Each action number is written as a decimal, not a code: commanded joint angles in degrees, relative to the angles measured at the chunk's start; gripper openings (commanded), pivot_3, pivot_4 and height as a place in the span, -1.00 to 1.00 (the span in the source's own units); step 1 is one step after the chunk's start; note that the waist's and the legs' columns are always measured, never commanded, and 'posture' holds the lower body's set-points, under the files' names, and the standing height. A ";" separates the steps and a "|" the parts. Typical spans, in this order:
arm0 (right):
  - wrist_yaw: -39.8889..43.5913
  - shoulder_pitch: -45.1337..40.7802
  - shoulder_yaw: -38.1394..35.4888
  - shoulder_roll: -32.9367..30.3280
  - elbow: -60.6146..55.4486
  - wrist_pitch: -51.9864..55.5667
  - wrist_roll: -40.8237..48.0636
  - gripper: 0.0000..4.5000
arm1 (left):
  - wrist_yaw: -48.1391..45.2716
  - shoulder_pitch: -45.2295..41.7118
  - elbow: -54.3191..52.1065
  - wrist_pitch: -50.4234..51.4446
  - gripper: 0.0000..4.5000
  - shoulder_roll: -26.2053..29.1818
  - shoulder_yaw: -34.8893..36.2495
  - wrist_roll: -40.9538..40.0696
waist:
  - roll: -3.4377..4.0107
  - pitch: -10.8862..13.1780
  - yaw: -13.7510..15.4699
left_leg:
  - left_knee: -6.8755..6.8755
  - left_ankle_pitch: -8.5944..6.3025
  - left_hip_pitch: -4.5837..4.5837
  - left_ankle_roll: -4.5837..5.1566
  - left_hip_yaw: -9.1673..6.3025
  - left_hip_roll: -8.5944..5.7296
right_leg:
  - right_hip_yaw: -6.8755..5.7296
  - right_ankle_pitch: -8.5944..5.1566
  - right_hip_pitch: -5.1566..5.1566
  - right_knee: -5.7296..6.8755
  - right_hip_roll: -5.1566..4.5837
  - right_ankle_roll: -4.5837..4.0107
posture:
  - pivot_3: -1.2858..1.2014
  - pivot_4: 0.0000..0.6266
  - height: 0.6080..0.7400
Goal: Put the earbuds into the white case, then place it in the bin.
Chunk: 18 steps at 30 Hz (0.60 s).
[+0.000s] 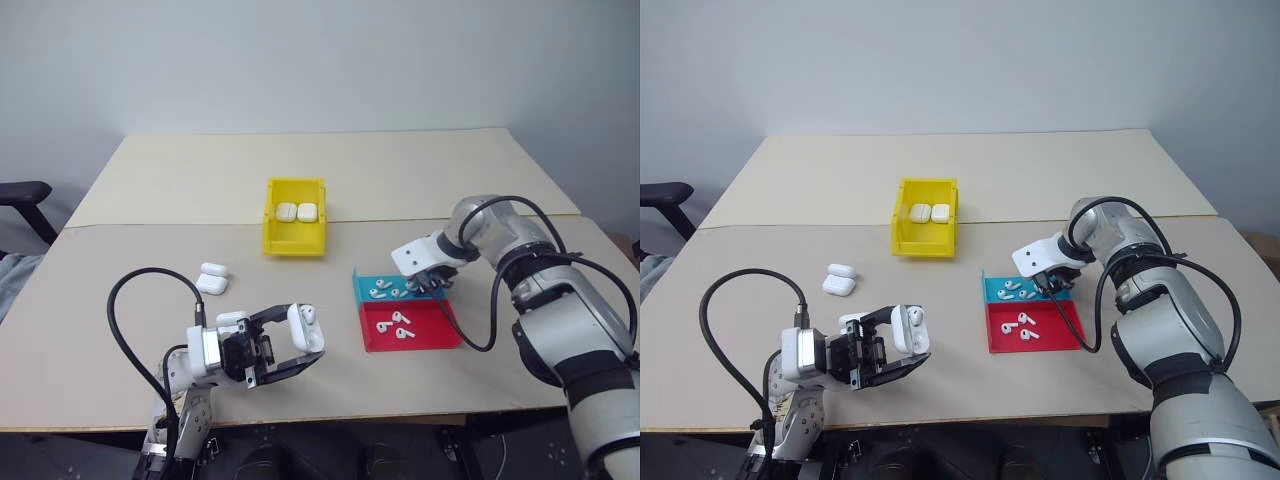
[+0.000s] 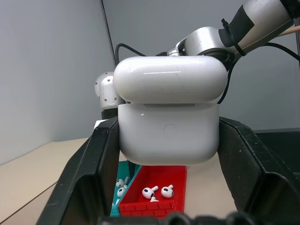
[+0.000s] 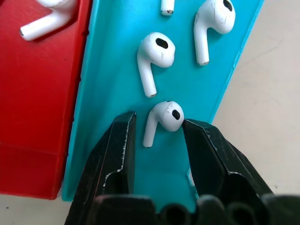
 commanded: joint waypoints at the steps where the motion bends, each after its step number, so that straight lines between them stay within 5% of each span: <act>1: -1.58 -1.55 -0.45 0.24 0.83 -0.45 -0.95 -0.12 | -0.44 0.19 -0.27 -1.74 0.24 0.18 -0.38 -0.27 | 0.00 0.00 -0.01 | 0.00 0.00 0.00 0.00 0.00 0.00 | 0.00 0.00 0.00 0.00 0.00 0.00 | 0.03 -0.52 1.00; 18: -0.86 -1.38 -0.50 0.48 1.92 -3.07 -1.98 -0.12 | 0.09 0.41 -0.71 -2.09 0.24 0.38 -0.89 0.54 | 0.01 -0.01 -0.09 | 0.00 0.00 0.00 0.00 0.00 0.00 | 0.00 0.00 0.01 0.00 0.00 0.00 | 0.03 -0.52 1.00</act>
